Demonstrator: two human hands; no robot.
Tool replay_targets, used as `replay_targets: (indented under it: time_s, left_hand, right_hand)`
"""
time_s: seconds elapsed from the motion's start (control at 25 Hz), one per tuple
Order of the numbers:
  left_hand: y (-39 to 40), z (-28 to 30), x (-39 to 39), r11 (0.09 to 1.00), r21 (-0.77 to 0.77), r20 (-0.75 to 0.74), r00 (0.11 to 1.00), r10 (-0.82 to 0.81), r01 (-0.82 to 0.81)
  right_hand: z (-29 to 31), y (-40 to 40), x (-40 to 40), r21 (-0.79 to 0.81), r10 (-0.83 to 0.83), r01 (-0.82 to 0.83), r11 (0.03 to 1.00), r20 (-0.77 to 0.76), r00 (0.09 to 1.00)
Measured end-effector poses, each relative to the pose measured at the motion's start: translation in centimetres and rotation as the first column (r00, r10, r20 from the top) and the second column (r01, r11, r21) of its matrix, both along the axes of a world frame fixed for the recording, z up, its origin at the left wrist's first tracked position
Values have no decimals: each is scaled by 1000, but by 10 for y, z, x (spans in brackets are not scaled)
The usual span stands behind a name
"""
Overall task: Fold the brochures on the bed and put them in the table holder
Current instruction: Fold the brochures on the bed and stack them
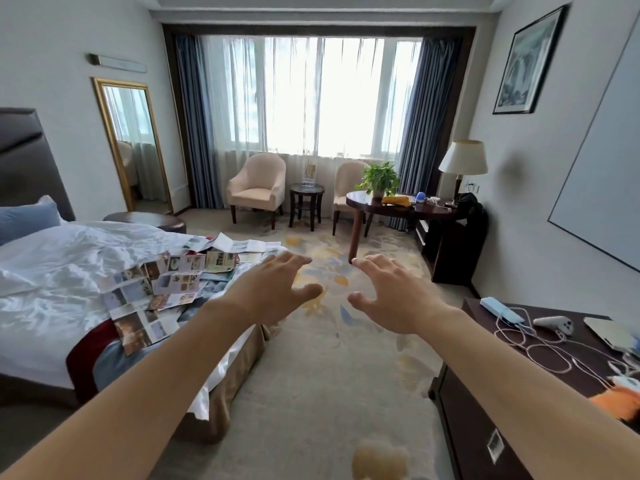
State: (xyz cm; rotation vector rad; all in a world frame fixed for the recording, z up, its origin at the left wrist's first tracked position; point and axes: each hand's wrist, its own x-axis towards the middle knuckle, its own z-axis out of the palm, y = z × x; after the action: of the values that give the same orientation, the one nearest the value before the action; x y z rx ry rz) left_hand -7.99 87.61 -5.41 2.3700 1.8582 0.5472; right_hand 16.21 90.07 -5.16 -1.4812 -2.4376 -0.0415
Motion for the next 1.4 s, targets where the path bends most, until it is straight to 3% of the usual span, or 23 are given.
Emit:
replay_targets:
  time_s: [0.52, 1.0, 1.2, 1.4]
  left_hand:
    - [306, -11, -33, 993, 2, 24, 993, 115, -115]
    - [606, -19, -137, 982, -4, 43, 981, 190, -190]
    - [701, -35, -203, 948, -8, 27, 948, 317, -317]
    - [761, -54, -272, 829, -70, 37, 829, 558, -554]
  right_hand:
    - [-9, 340, -40, 5, 141, -141, 990, 14, 990]
    - [-14, 655, -161, 21, 245, -245, 969, 27, 969]
    - [-34, 781, -238, 32, 384, -386, 922, 45, 922]
    - [-56, 883, -342, 4, 583, -586, 811, 86, 808]
